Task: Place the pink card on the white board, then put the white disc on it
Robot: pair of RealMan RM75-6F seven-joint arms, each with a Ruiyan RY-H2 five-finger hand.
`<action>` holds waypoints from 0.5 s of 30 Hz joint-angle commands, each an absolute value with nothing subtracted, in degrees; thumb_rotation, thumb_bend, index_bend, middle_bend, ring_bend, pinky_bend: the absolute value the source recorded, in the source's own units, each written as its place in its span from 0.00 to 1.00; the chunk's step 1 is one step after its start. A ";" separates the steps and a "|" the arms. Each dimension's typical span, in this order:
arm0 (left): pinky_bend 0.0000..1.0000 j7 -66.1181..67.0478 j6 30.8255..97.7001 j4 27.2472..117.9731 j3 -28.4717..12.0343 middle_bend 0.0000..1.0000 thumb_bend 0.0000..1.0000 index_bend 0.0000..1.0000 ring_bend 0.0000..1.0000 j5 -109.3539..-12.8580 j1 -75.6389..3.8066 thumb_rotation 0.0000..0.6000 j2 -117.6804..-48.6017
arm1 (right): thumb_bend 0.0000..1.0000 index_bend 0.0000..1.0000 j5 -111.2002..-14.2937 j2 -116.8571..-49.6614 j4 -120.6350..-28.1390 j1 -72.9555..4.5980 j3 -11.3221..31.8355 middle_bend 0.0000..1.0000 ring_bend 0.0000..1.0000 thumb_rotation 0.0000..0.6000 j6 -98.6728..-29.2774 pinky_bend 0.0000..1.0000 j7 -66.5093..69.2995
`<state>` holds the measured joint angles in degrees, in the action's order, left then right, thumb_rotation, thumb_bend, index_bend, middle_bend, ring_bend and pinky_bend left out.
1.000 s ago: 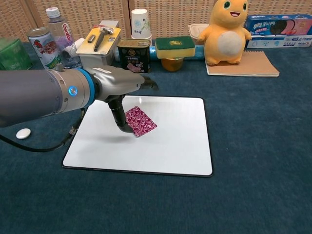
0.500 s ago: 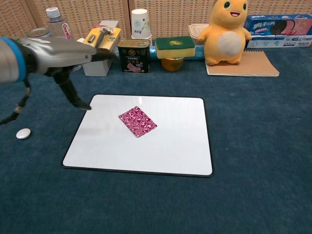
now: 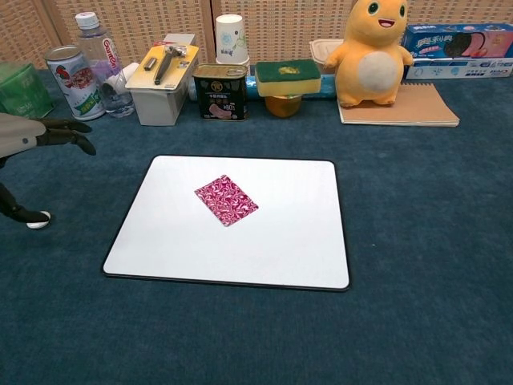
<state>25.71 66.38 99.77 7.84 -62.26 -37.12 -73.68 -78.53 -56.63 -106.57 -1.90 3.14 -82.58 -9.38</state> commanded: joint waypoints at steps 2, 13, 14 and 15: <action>0.10 24.04 65.89 97.32 7.76 0.00 0.18 0.23 0.00 -62.01 -35.15 1.00 -74.83 | 0.00 0.01 -78.47 -56.51 -106.62 -1.92 3.13 0.00 0.00 1.00 -82.46 0.00 -9.15; 0.10 22.94 62.96 93.21 5.70 0.00 0.19 0.31 0.00 -62.04 -33.57 1.00 -76.80 | 0.00 0.01 -78.36 -55.87 -107.01 -1.90 3.17 0.00 0.00 1.00 -82.29 0.00 -8.32; 0.10 22.88 62.64 92.86 5.48 0.00 0.19 0.31 0.00 -61.86 -33.52 1.00 -76.91 | 0.00 0.01 -78.36 -55.85 -107.02 -1.89 3.15 0.00 0.00 1.00 -82.29 0.00 -8.33; 0.10 22.78 62.40 92.54 5.24 0.00 0.19 0.31 0.00 -61.67 -33.42 1.00 -77.03 | 0.00 0.01 -78.40 -55.87 -107.01 -1.86 3.13 0.00 0.00 1.00 -82.33 0.00 -8.27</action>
